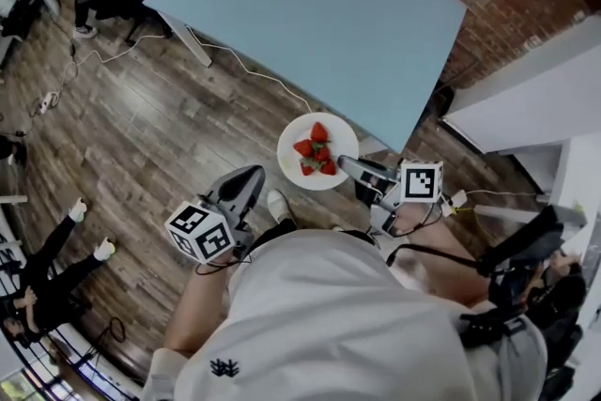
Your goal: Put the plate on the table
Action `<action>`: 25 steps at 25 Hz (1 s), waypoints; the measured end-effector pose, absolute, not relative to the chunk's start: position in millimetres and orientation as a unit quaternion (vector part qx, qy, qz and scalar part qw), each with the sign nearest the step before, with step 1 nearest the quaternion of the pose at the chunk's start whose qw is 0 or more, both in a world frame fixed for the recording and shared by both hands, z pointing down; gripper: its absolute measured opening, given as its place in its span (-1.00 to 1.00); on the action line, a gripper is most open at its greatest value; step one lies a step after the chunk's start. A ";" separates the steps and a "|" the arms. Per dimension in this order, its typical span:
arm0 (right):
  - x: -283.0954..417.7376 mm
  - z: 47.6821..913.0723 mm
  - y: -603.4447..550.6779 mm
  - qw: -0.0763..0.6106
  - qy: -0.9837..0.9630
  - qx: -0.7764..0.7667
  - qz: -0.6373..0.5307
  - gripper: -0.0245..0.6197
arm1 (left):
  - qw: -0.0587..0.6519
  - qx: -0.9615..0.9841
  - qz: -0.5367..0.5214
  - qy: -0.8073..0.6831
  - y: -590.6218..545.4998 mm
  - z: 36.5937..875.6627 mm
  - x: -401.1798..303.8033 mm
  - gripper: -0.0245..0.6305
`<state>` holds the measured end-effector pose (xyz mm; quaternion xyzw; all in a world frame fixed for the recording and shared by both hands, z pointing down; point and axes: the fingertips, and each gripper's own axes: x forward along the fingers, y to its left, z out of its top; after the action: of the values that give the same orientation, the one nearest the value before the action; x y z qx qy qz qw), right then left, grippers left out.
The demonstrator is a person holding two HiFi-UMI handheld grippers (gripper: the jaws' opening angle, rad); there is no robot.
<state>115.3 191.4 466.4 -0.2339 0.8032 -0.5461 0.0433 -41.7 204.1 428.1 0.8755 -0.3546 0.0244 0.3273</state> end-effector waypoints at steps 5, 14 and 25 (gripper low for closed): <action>62.8 468.6 130.4 0.047 0.807 -0.245 -0.536 -0.86 | 0.321 0.889 0.031 -0.325 155.0 432.7 -89.0 -0.93; 26.3 481.1 37.5 0.040 0.793 -0.255 -0.552 -0.86 | 0.329 0.886 0.019 -0.326 75.9 429.7 -124.8 -0.93; 14.3 494.2 -176.1 0.040 0.801 -0.221 -0.555 -0.86 | 0.324 0.877 0.054 -0.351 -95.4 414.0 -116.3 -0.93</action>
<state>14.3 -176.1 494.2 -0.2215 0.8012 -0.5545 0.0399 -116.3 -95.4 414.0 0.8768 -0.3515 0.0541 0.3238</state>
